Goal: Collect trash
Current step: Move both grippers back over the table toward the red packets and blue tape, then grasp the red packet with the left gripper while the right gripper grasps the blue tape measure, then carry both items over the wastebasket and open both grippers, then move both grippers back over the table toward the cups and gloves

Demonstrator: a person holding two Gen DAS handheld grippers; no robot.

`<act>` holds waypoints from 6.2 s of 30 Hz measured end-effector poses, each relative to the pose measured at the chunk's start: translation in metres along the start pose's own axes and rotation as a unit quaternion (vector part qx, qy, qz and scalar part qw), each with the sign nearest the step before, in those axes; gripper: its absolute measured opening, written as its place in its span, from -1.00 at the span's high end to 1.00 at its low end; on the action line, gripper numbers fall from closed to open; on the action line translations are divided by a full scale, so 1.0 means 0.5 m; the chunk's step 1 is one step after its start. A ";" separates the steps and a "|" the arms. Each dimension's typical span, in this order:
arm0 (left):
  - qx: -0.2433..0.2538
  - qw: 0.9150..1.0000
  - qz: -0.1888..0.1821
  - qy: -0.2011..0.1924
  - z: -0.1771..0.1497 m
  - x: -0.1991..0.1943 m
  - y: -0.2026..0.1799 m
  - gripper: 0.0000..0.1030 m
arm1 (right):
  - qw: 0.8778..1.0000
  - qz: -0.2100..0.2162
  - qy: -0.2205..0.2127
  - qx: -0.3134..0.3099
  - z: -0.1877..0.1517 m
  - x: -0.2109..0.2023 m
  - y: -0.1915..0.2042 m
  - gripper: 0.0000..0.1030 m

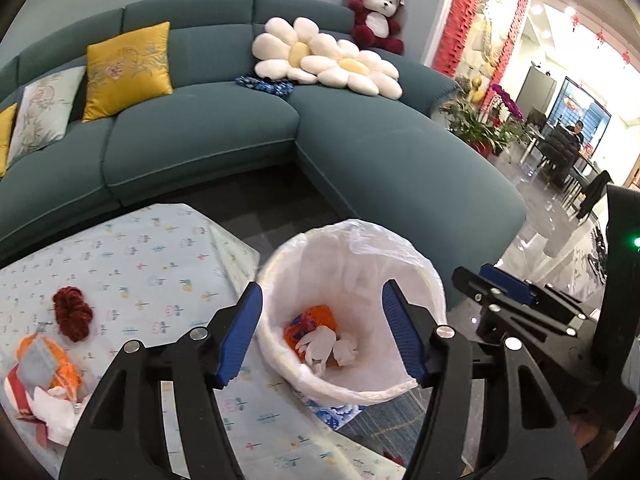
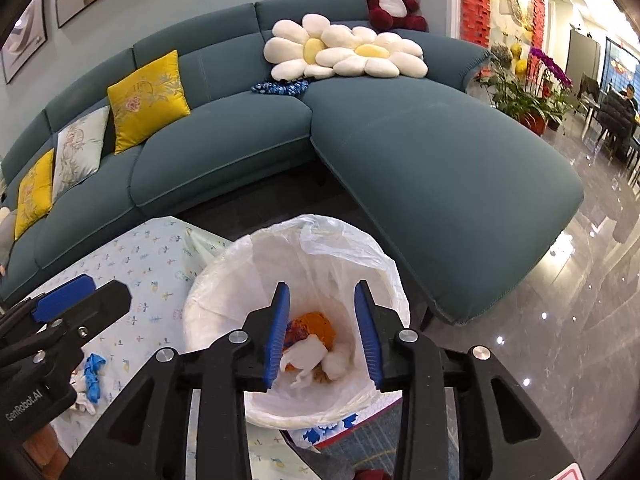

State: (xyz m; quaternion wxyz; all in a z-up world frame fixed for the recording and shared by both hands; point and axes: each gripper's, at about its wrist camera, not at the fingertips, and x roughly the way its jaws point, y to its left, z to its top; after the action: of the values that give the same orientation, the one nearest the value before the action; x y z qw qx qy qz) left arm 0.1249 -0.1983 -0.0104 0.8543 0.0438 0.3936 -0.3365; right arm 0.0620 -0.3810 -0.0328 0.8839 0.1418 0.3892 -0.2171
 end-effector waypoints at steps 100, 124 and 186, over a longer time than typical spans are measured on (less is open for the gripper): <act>-0.439 0.892 0.082 0.069 -0.425 -0.196 0.765 0.81 | 0.966 0.147 0.138 -0.159 -0.294 0.123 0.591 0.64; -0.224 0.973 0.057 0.003 -0.207 -0.307 0.524 0.96 | 0.974 0.173 0.042 -0.137 -0.155 -0.020 0.516 0.64; -0.060 0.998 -0.014 0.007 -0.041 -0.087 0.215 -0.26 | 0.996 0.069 0.016 -0.046 -0.069 0.008 0.199 0.21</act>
State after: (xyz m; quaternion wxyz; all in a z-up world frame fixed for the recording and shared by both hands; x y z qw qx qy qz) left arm 0.1571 -0.0852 -0.0142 0.8478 -0.0114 0.4197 -0.3241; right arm 0.0920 -0.2817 -0.0502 0.8960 0.1305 0.4024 -0.1354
